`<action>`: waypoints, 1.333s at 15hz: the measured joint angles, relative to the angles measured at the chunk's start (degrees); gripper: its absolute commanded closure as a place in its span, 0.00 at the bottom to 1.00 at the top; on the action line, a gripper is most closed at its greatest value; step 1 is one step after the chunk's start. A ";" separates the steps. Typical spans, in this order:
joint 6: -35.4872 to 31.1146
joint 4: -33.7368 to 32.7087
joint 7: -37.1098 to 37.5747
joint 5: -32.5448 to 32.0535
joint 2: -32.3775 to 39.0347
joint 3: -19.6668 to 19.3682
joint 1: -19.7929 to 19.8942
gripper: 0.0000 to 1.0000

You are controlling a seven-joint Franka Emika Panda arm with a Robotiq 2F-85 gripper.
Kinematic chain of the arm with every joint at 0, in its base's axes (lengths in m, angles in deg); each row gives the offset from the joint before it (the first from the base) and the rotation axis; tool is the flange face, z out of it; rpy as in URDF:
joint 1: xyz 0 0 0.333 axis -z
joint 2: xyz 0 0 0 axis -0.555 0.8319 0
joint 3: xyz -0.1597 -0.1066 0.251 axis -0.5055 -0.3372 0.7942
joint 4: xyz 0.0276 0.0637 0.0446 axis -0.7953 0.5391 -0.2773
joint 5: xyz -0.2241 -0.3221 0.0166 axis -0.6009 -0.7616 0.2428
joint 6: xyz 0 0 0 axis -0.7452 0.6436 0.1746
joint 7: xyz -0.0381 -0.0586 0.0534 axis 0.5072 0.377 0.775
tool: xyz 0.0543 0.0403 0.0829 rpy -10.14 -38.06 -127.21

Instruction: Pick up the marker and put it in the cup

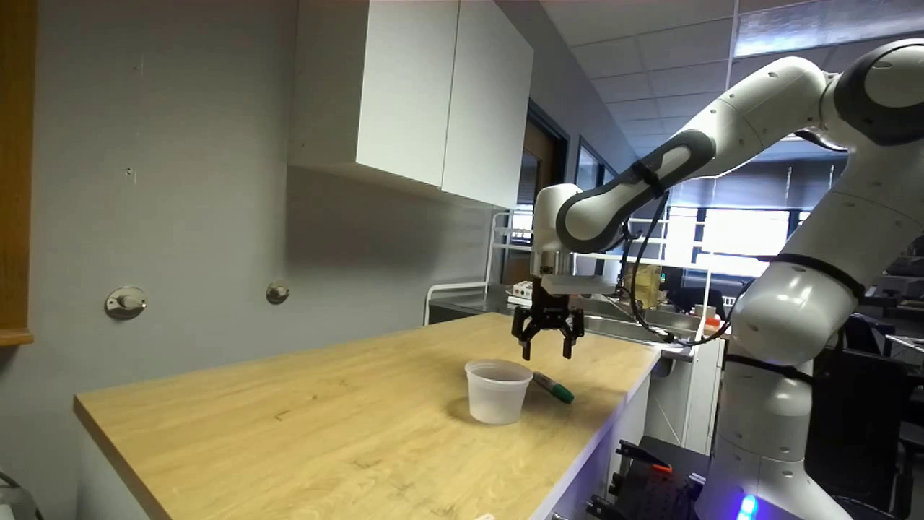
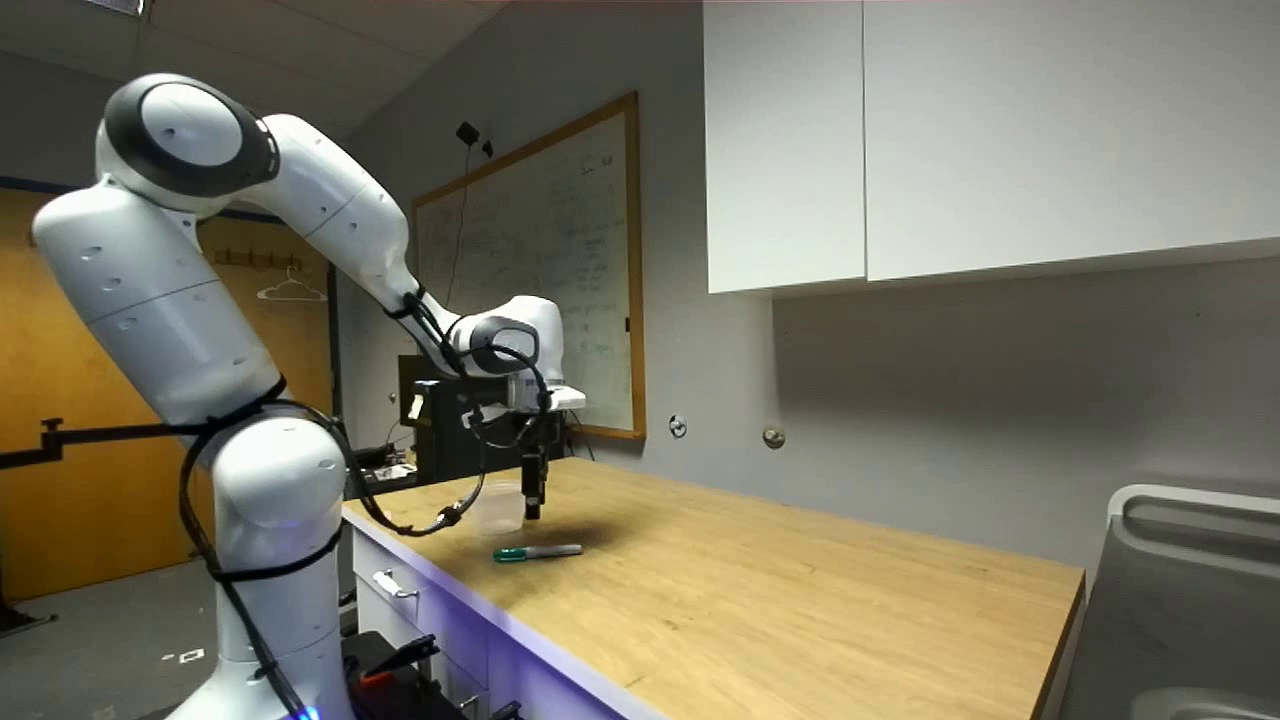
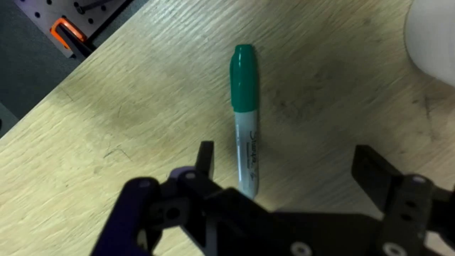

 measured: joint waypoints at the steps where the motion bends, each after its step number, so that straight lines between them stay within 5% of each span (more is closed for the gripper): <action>1: 0.02 -0.21 -0.14 0.00 1.10 -0.32 0.40 0.00; 10: 2.23 -3.35 -1.00 0.34 10.42 -3.44 0.85 0.00; 12: 2.52 -4.22 -1.51 0.76 12.19 -4.16 0.86 0.27; 20: 2.81 -7.28 -2.98 1.64 15.90 -4.93 0.73 0.88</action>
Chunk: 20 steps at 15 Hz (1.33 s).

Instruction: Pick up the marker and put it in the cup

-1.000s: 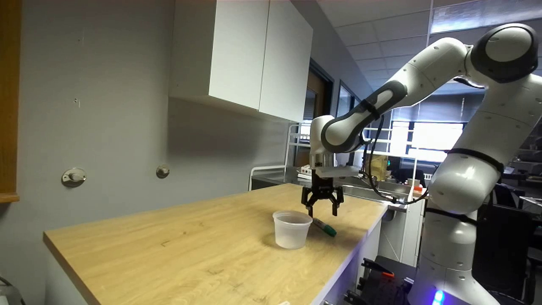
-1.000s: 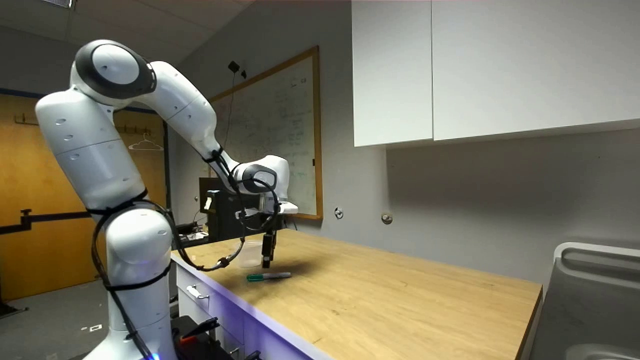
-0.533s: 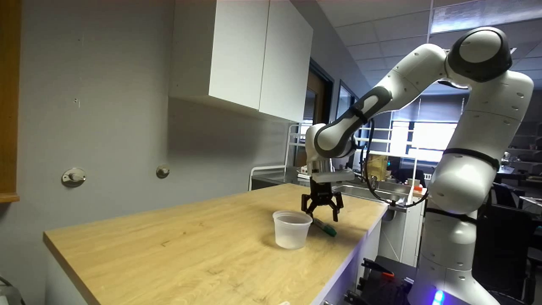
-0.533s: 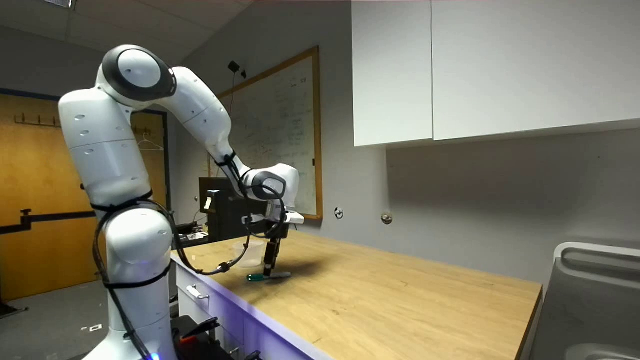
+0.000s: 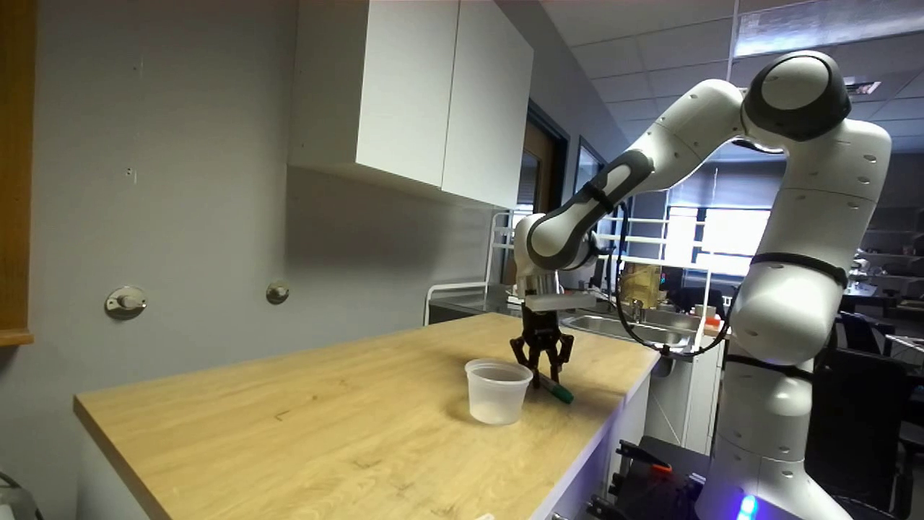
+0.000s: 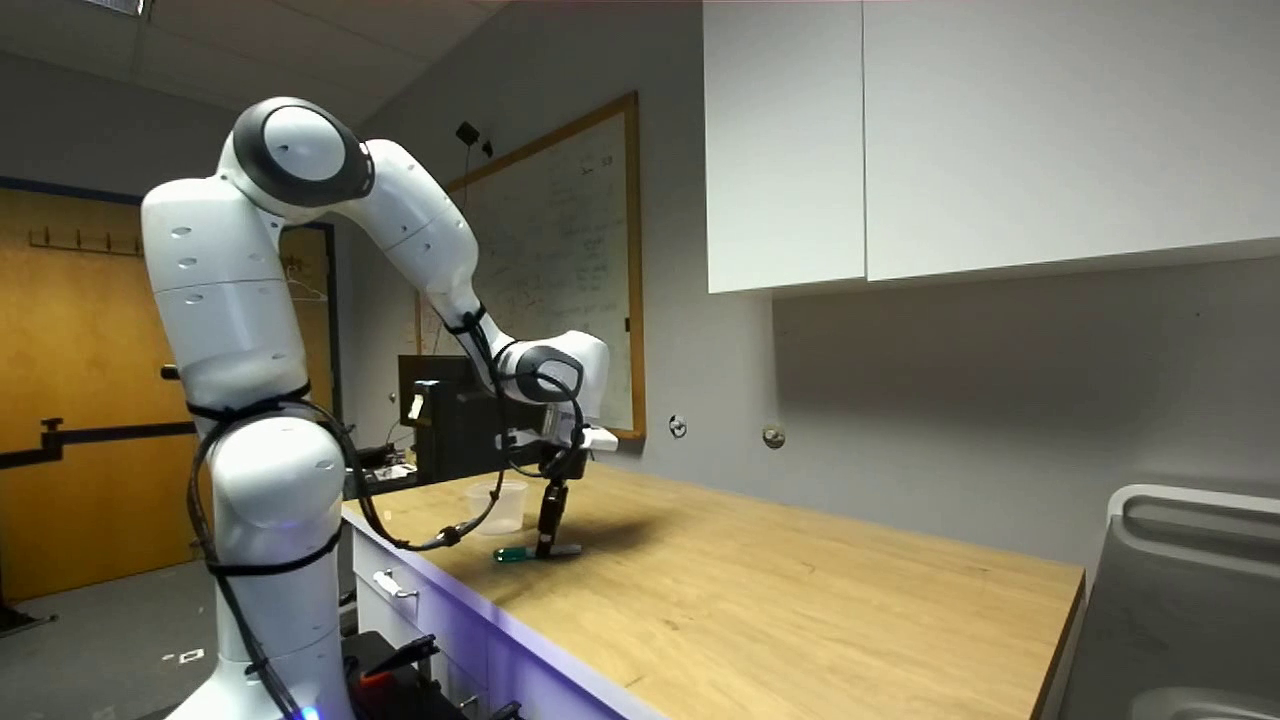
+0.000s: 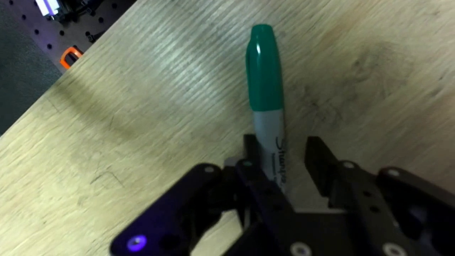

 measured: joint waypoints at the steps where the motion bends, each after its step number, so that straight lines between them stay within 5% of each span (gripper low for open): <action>1: 0.00 -0.14 0.00 0.01 0.00 0.01 -0.10 0.93; 11: -4.92 -0.32 6.28 -0.23 -5.64 4.16 -3.17 0.91; 20: -12.17 0.93 25.71 -17.91 -15.94 14.34 -0.91 0.91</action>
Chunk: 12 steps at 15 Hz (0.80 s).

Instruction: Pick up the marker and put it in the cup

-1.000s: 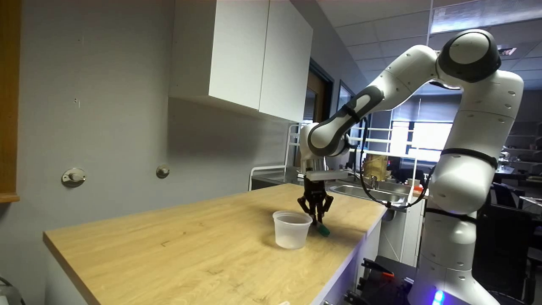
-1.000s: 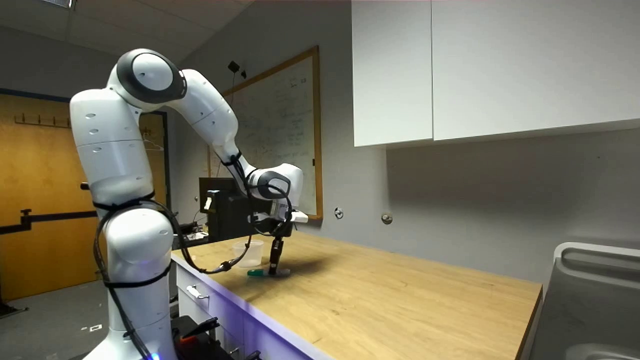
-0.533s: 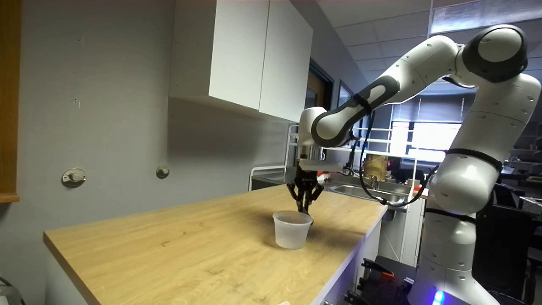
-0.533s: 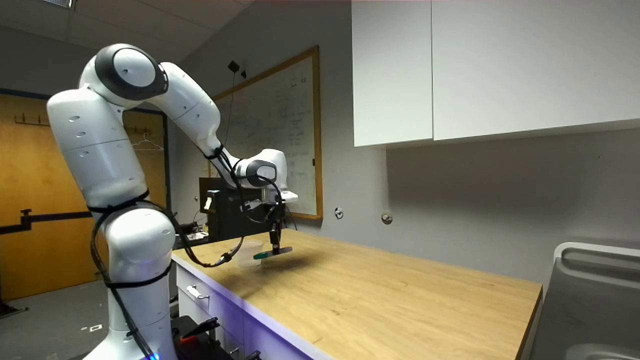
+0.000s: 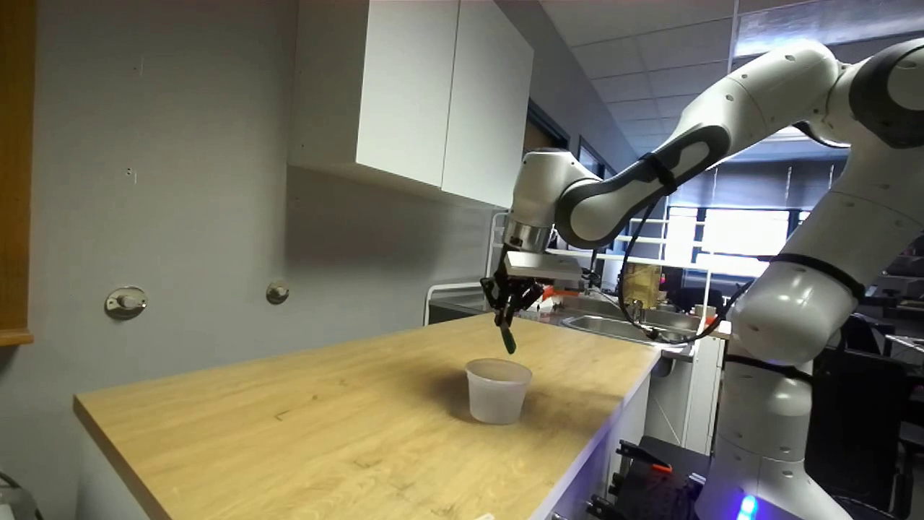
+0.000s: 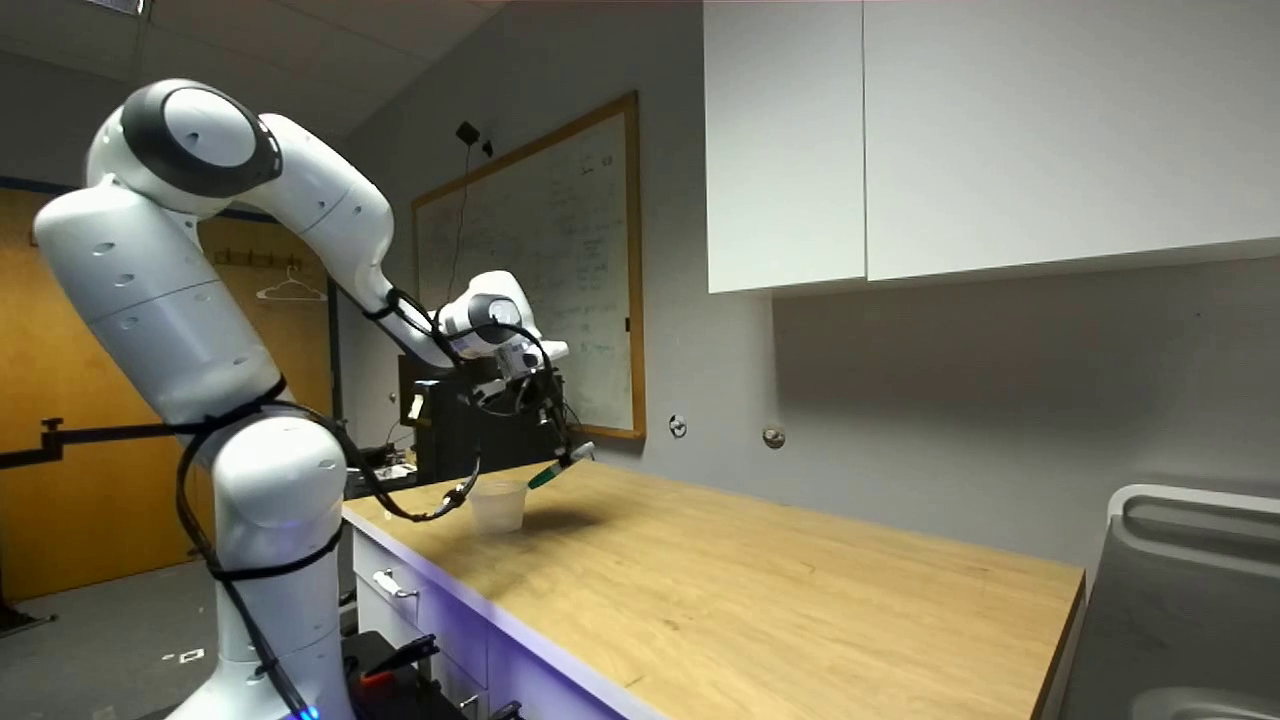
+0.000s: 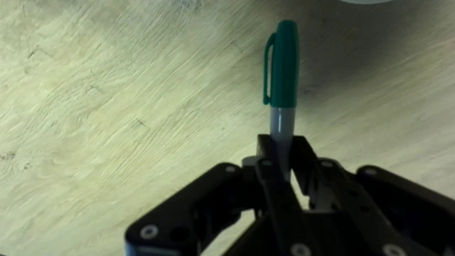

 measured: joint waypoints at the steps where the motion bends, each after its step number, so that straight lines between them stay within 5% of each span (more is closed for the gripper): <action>1: 0.00 0.00 0.76 -0.29 -0.62 0.47 0.01 0.91; 12: -0.12 -0.06 5.69 -0.42 -1.51 7.04 -3.69 0.91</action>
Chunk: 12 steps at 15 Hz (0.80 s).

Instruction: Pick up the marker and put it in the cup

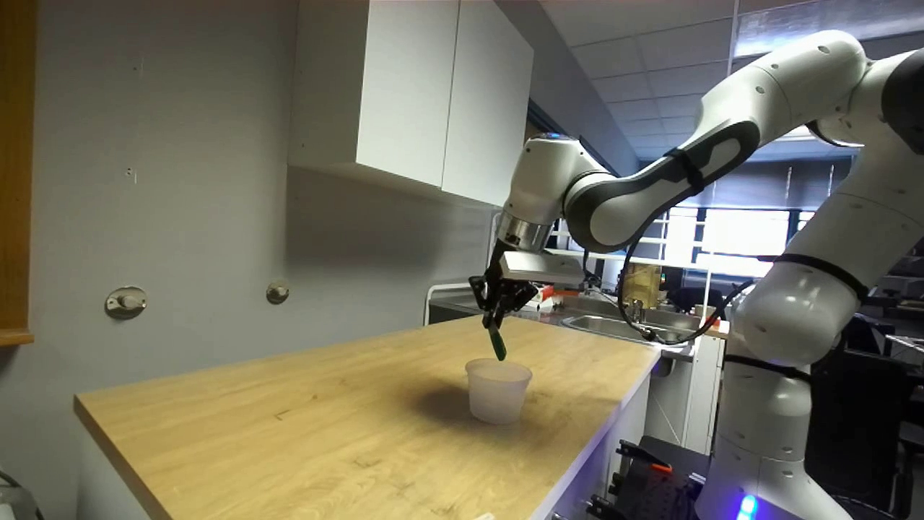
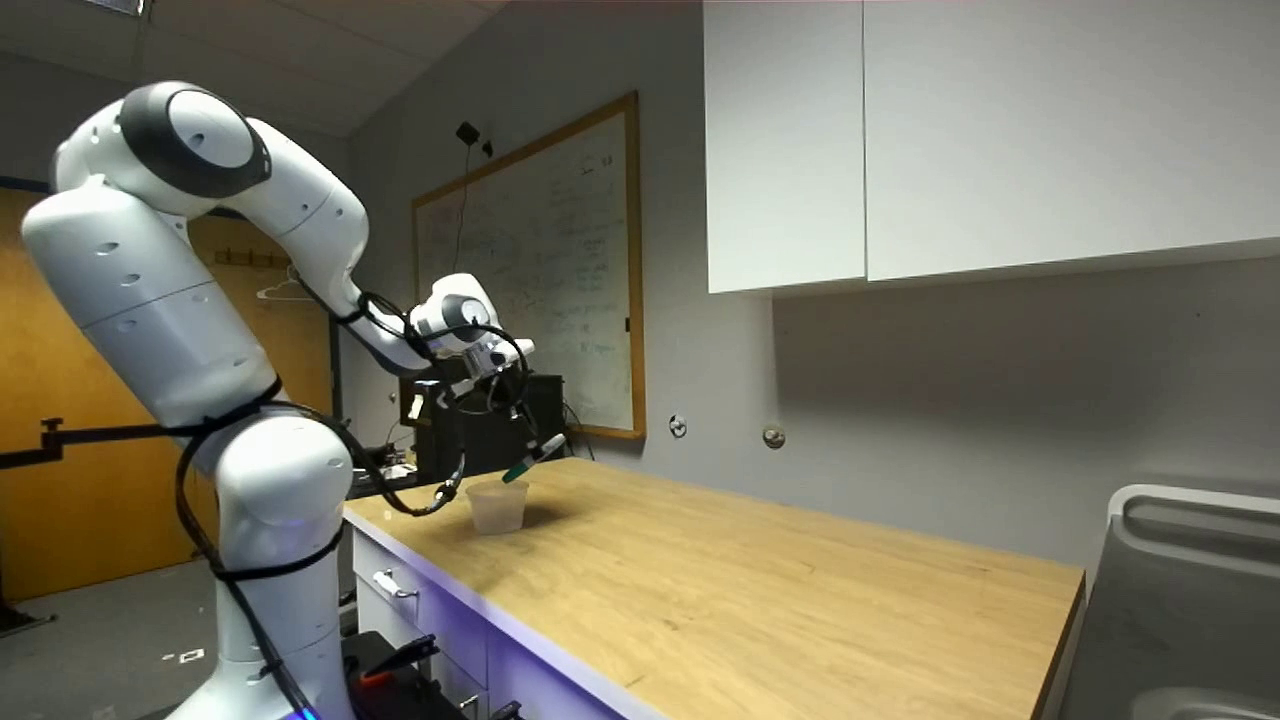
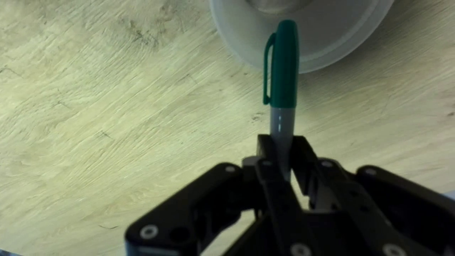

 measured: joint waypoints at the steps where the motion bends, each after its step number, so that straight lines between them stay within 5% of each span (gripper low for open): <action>1: 0.00 0.00 0.38 -0.08 0.07 0.68 -0.07 0.91; 6: 0.11 0.07 3.88 -3.31 2.31 4.14 -0.08 0.91; 7: 0.17 0.09 4.66 -4.23 2.95 4.76 -0.09 0.57; 9: 0.52 0.09 5.98 -5.96 4.10 5.70 -0.21 0.52; 12: 1.57 0.06 7.46 -7.93 5.46 6.24 -0.90 0.27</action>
